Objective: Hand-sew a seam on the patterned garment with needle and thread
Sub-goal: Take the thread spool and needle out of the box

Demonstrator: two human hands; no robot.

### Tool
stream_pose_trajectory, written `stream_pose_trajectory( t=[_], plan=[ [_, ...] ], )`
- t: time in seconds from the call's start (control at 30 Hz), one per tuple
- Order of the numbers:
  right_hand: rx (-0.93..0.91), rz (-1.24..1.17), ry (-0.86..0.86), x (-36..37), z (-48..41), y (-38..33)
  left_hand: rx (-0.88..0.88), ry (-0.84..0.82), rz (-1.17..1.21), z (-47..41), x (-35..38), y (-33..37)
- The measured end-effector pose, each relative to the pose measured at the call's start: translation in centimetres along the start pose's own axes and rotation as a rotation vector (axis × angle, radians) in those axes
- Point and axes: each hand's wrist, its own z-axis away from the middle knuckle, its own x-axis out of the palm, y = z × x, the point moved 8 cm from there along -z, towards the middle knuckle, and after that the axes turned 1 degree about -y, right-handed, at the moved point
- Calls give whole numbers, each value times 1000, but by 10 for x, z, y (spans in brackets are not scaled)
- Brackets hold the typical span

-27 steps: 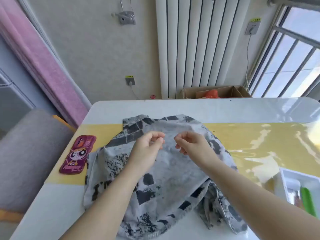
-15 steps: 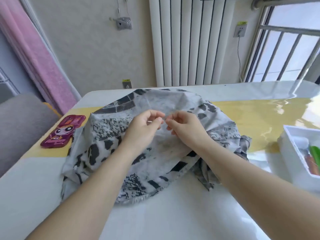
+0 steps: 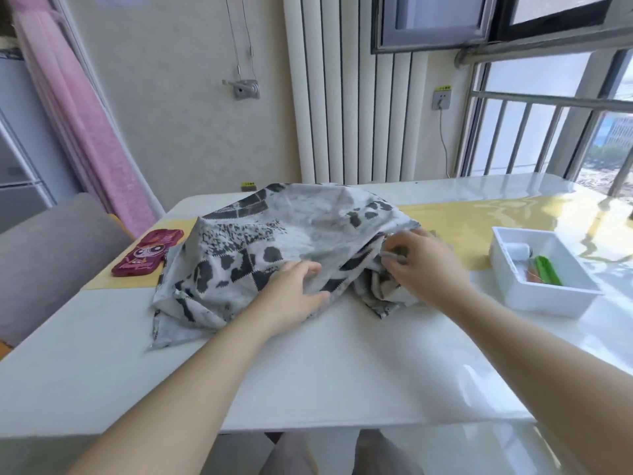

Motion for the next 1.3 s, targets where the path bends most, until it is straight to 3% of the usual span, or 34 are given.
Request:
stream_pose_trajectory(
  t=[0.1,0.3,0.47,0.63,0.8,1.0,1.17,1.3],
  plan=[
    [163,346,-58,-17,-1,48,18,12,-61,-2,10,10],
    [458,378,-300,-21,2,125,26,-6,-83,-11,27,18],
    [417,362,-349,-14,-6,133,28,-13,-97,-13,27,22],
    [403,325,-216,-28,-1,139,39,-13,-88,-9,21,29],
    [226,223,25,-57,-12,107,53,17,-55,-3,7,37],
    [-33,199,96,-85,-29,16,119,193,40,8,-36,55],
    [-290,112,-50,-64,-8,-61,236,466,114,34,-90,69],
    [-505,74,-234,-29,45,-101,284,505,5,59,-102,64]
  ],
)
